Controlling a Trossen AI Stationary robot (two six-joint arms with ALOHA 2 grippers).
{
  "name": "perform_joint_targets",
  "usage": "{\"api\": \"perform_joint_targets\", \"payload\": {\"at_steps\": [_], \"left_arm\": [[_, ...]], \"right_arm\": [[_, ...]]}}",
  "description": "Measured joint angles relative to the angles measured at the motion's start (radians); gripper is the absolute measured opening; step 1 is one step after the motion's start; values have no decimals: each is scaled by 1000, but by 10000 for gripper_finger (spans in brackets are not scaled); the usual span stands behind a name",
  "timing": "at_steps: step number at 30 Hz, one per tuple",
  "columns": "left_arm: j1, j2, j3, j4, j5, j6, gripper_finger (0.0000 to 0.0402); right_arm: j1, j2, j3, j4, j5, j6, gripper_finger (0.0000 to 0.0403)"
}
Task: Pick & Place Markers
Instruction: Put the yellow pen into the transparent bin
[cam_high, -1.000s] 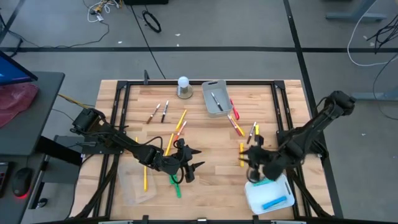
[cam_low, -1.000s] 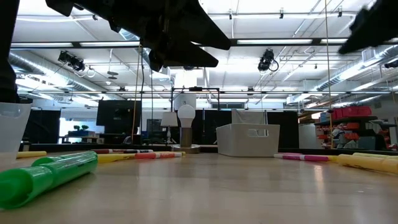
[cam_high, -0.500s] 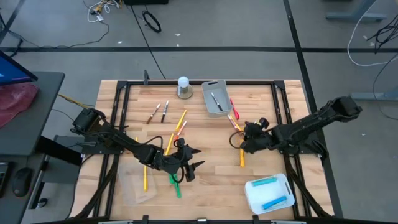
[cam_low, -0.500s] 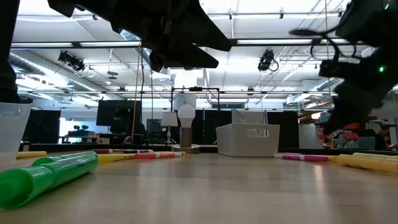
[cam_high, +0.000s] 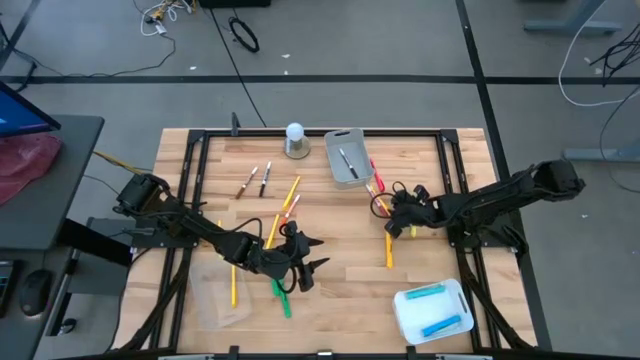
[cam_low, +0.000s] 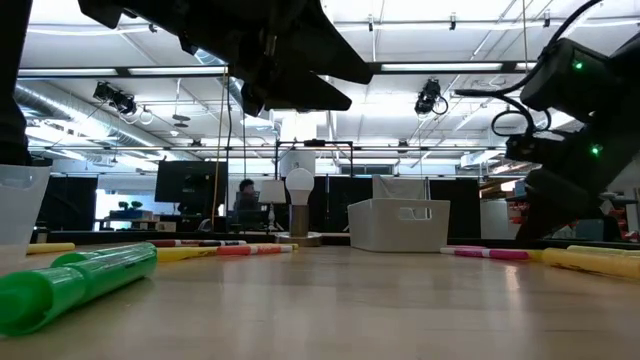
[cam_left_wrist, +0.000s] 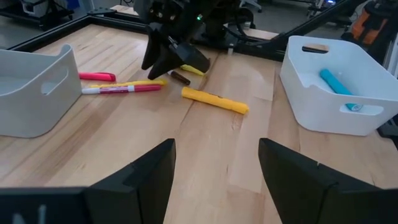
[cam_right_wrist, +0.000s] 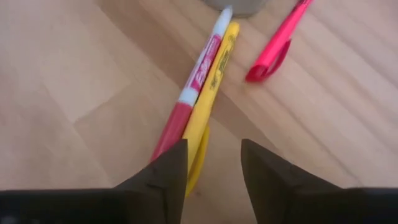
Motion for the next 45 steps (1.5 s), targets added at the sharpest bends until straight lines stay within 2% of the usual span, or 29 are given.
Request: {"api": "perform_joint_targets", "payload": {"at_steps": [8, 19, 26, 31, 39, 45], "left_arm": [[0, 0, 0, -5, 0, 0, 236], [0, 0, 0, -13, 0, -1, 236], [0, 0, 0, -13, 0, -1, 236], [0, 0, 0, -13, 0, -1, 236], [0, 0, 0, -12, 0, -2, 236], [1, 0, 0, -10, 0, -2, 236]], "right_arm": [[-10, -1, -15, 18, -30, -4, 129], [-11, 0, -18, 7, -64, -19, 124], [-23, -1, -21, -38, -87, -22, 74], [-37, -4, -68, 17, -74, -28, 35], [-37, -41, -46, -8, -66, -20, 35], [-37, -101, 14, -107, -20, 93, 25]]}}
